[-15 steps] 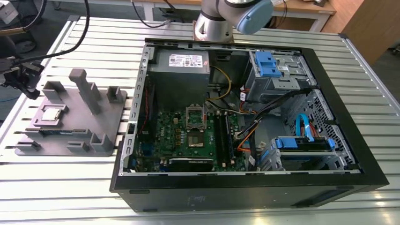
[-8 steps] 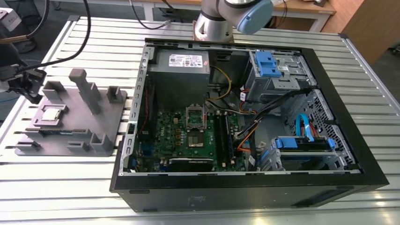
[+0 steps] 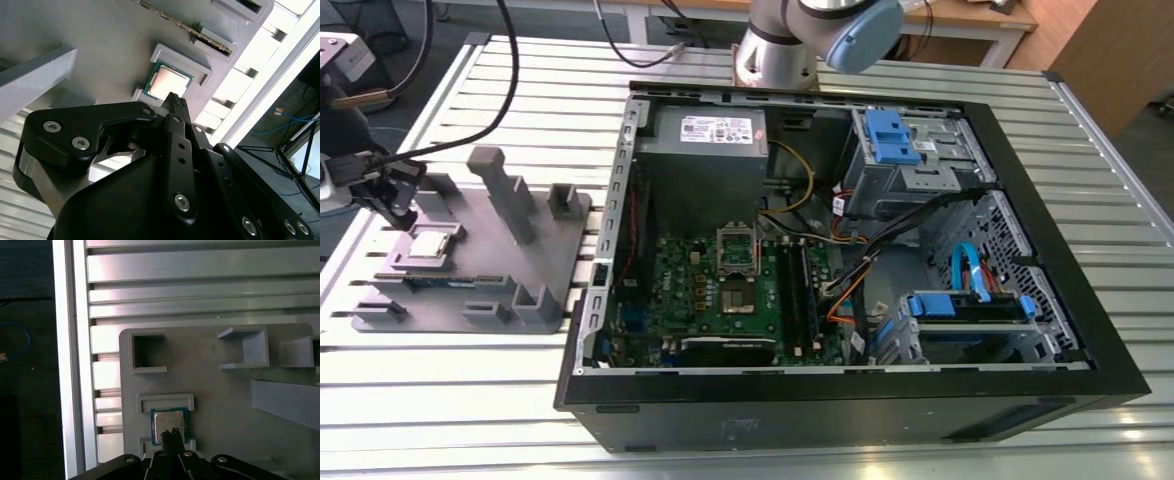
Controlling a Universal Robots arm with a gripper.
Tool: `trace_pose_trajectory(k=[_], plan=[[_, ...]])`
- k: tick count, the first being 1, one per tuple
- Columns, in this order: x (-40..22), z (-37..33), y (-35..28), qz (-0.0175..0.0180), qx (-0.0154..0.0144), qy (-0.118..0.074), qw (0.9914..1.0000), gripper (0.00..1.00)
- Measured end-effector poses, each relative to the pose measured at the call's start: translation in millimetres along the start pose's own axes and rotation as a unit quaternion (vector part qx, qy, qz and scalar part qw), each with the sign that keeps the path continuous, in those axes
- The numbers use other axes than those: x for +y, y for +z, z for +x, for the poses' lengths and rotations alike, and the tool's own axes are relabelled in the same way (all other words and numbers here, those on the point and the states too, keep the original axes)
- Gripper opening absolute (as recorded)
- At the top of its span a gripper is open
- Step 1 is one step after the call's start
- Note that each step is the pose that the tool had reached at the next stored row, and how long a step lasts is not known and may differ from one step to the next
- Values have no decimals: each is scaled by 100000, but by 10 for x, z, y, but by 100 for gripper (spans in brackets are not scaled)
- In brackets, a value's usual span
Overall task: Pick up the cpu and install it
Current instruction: 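Reach for the cpu, then pick up the cpu and move it towards the insertion slot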
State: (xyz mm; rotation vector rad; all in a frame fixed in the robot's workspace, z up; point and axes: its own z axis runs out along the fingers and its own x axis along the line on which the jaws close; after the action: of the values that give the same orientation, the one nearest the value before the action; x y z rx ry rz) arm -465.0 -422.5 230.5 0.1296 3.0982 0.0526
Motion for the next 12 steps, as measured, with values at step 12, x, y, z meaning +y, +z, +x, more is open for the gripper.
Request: trace_pose_trajectory(k=[12], plan=[[0, 0, 7, 3, 5, 1, 100000, 11]])
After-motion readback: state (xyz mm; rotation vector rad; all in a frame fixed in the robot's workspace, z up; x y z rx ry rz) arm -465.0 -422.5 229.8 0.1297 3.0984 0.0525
